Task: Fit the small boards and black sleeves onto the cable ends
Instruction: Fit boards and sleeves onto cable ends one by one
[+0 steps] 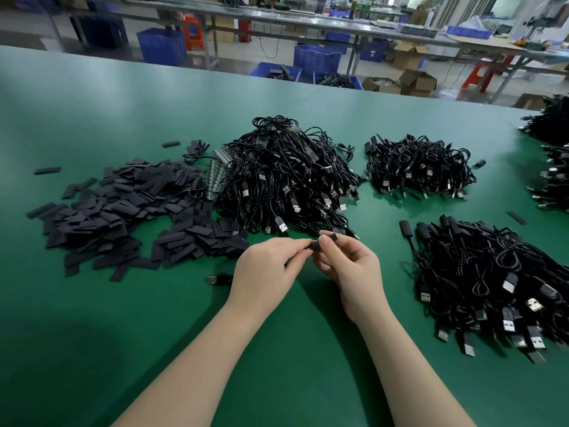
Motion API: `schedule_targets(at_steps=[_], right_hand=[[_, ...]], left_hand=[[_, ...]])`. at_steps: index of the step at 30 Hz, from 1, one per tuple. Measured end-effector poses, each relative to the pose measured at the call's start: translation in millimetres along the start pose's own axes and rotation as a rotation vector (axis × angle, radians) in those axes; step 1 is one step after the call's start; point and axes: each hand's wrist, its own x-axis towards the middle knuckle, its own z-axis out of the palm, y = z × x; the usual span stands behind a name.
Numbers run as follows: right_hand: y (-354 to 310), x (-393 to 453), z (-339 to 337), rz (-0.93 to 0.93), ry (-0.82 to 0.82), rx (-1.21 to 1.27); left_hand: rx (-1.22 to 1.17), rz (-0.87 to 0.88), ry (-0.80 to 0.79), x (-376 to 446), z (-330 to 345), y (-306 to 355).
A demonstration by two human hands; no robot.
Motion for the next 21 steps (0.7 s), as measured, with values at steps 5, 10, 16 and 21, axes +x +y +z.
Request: schedule_targets(at_steps=[5, 10, 16, 21], right_hand=[[3.7, -0.4, 3.8, -0.023, 0.021, -0.013], [4.8, -1.1, 3.0, -0.036, 0.039, -0.003], [7.8, -0.6, 4.5, -0.023, 0.039, -0.022], [9.6, -0.2, 4.1, -0.034, 0.072, -0.021]], left_hand=[[0.016, -0.068, 0.060, 0.6, -0.5, -1.9], [0.032, -0.040, 0.053, 0.5, -0.5, 0.4], [0.016, -0.030, 0.027, 1.0, -1.6, -2.1], [-0.020, -0.054, 0.032, 0.1, 0.2, -0.7]])
